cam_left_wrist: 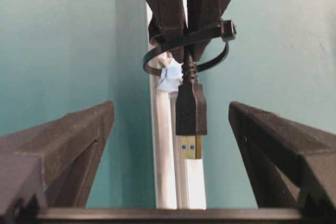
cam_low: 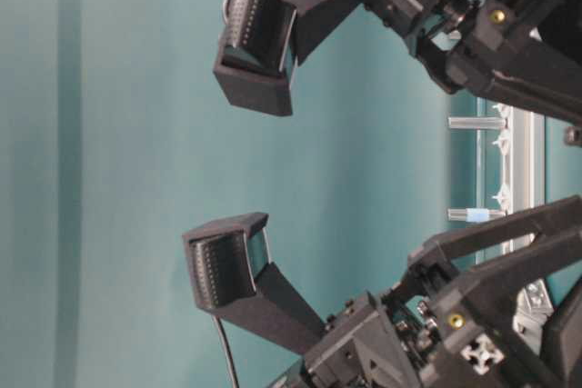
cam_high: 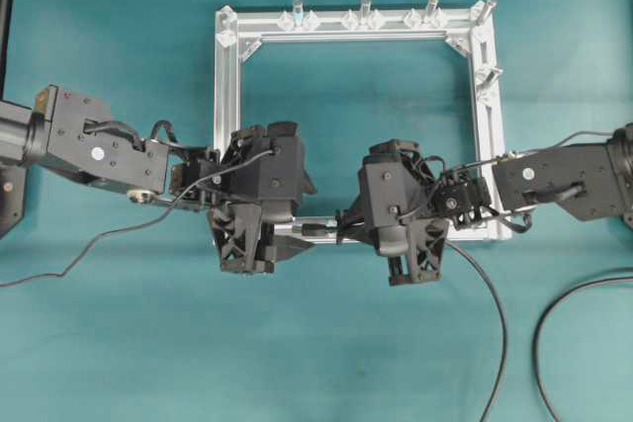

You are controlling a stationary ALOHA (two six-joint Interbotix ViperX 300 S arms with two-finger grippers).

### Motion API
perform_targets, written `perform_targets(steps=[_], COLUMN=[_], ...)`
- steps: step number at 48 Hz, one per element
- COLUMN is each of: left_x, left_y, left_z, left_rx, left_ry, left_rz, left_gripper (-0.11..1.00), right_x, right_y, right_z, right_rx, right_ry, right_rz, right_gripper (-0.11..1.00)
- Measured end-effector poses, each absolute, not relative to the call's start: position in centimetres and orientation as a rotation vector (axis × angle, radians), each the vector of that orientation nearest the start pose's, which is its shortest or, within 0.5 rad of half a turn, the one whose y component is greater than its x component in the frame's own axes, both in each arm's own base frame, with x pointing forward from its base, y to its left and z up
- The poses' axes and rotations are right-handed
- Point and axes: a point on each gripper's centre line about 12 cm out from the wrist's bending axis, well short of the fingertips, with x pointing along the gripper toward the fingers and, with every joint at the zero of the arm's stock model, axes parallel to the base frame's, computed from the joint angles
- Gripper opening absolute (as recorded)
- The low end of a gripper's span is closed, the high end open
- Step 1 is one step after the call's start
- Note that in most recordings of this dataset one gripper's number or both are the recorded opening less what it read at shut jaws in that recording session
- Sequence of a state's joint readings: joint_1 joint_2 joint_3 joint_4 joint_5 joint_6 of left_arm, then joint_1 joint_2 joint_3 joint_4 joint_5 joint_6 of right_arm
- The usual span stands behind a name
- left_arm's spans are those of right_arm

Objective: Insert the wire through the string loop located in the center.
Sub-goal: 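Move the left gripper to the plug emerging from the loop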

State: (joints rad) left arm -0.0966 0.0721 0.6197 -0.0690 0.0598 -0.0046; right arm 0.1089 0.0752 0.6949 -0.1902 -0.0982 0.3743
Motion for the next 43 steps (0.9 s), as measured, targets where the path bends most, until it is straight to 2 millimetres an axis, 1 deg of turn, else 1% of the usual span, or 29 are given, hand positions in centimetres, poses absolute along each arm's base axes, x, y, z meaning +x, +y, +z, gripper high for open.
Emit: perform_targets(steps=[8, 16, 21, 28, 32, 37, 41, 43], left_x=[39.7, 40.0, 40.2, 40.2, 40.3, 40.7, 41.2, 41.4], left_y=[-4.0, -4.6, -4.9, -4.9, -4.9, -4.9, -4.9, -4.9], left_z=[14.3, 12.6, 11.8, 11.6, 11.8, 12.1, 12.6, 12.9], left_rx=[-0.030, -0.022, -0.020, -0.010, -0.007, -0.008, -0.009, -0.010], left_ry=[0.771, 0.809, 0.825, 0.829, 0.824, 0.810, 0.787, 0.774], left_rz=[-0.071, -0.082, -0.087, -0.090, -0.092, -0.091, -0.090, -0.092], left_gripper=[0.91, 0.91, 0.91, 0.90, 0.88, 0.80, 0.62, 0.51], right_x=[38.7, 38.7, 38.7, 38.7, 38.7, 38.7, 38.7, 38.7], right_y=[4.5, 4.4, 4.5, 4.5, 4.5, 4.4, 4.5, 4.5], right_z=[13.9, 13.9, 13.9, 13.9, 13.9, 13.9, 13.9, 13.9], right_rx=[0.146, 0.147, 0.146, 0.147, 0.146, 0.147, 0.147, 0.147], right_ry=[0.686, 0.684, 0.686, 0.683, 0.684, 0.684, 0.684, 0.684], right_rz=[0.061, 0.060, 0.061, 0.061, 0.061, 0.060, 0.061, 0.061], right_gripper=[0.07, 0.07, 0.07, 0.07, 0.07, 0.07, 0.07, 0.07])
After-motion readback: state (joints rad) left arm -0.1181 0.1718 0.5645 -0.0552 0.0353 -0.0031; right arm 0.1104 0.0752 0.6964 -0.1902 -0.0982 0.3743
